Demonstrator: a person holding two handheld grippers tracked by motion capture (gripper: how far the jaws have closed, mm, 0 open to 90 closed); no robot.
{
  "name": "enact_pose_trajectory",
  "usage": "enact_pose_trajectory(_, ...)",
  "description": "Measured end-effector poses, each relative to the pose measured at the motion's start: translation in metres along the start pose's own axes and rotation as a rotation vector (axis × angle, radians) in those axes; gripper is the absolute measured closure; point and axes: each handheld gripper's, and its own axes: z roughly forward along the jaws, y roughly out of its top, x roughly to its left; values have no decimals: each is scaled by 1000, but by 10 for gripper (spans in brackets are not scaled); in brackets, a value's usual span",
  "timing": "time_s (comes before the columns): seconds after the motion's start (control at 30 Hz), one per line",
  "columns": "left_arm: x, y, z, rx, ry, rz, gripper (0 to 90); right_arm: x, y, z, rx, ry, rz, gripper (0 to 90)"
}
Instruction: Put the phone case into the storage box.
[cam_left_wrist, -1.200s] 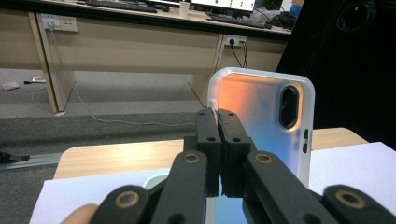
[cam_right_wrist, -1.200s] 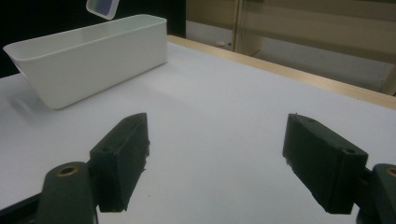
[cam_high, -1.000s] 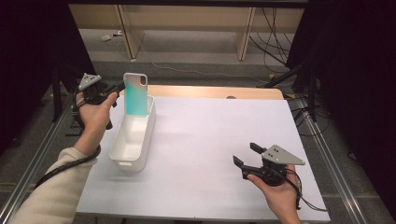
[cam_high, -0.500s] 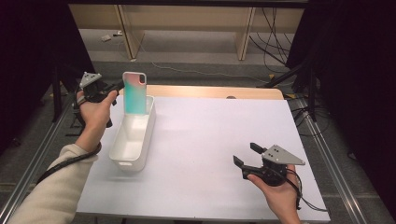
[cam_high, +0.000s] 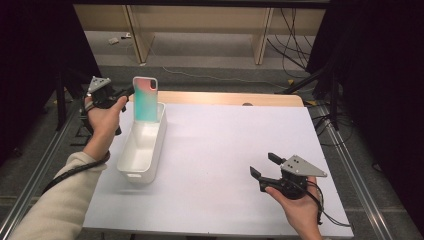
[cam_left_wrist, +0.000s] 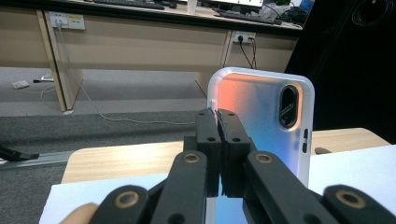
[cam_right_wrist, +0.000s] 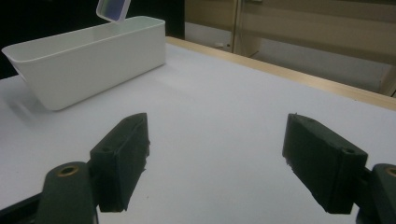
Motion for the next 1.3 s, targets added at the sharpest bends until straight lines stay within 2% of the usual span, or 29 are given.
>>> enact_pose_trajectory(0.03,0,0,0,2,0,0,878,0,0,-1,12,-7,-5,240)
enact_pose_trajectory(0.27,2,-2,4,9,10,2,878,0,0,-1,-2,3,4,240)
enact_pose_trajectory(0.3,2,-2,4,12,11,1,877,-1,2,-4,35,-7,-6,240)
enact_pose_trajectory(0.33,2,-3,5,13,7,-1,878,0,0,0,-1,2,4,240)
enact_pose_trajectory(1.3,1,-7,16,33,7,13,877,0,1,-1,7,5,3,240)
